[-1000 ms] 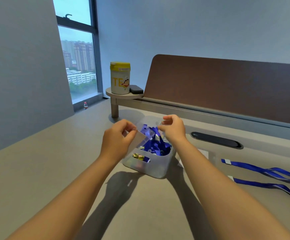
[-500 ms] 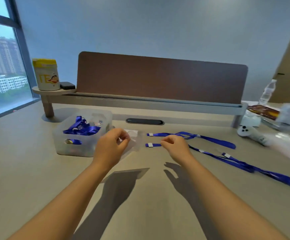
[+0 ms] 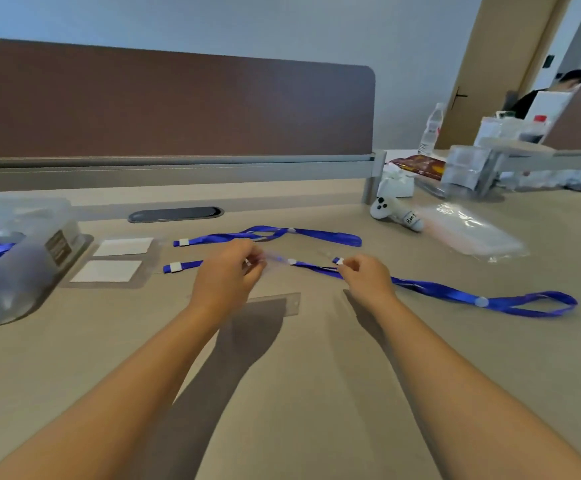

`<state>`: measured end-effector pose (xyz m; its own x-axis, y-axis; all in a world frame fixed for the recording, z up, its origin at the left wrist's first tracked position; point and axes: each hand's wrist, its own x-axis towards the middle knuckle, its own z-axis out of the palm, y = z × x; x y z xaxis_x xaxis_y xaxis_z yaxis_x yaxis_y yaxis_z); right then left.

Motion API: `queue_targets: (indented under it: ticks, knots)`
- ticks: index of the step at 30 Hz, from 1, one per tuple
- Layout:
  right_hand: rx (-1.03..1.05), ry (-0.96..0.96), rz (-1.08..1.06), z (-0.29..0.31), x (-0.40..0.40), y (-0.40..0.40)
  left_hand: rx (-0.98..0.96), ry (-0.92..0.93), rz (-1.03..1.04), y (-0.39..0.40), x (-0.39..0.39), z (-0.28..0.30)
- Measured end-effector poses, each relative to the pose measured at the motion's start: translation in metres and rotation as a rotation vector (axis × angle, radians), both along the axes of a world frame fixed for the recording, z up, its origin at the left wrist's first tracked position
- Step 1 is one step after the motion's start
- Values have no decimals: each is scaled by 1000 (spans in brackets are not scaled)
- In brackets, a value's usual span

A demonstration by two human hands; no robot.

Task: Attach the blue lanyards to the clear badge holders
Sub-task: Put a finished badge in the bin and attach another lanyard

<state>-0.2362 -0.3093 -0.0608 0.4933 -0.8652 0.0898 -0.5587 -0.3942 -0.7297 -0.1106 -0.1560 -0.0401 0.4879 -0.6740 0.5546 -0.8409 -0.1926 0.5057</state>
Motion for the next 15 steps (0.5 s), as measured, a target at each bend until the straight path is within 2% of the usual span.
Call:
queue_targets:
  ticks: [5, 12, 15]
  knots:
    - [-35, 79, 7, -6, 32, -45, 16, -7, -12, -42, 8, -1]
    - [-119, 356, -37, -25, 60, -74, 33, -5, -10, -66, 19, -6]
    - [-133, 368, -45, -24, 62, -79, 31, -1, -20, -68, 19, -7]
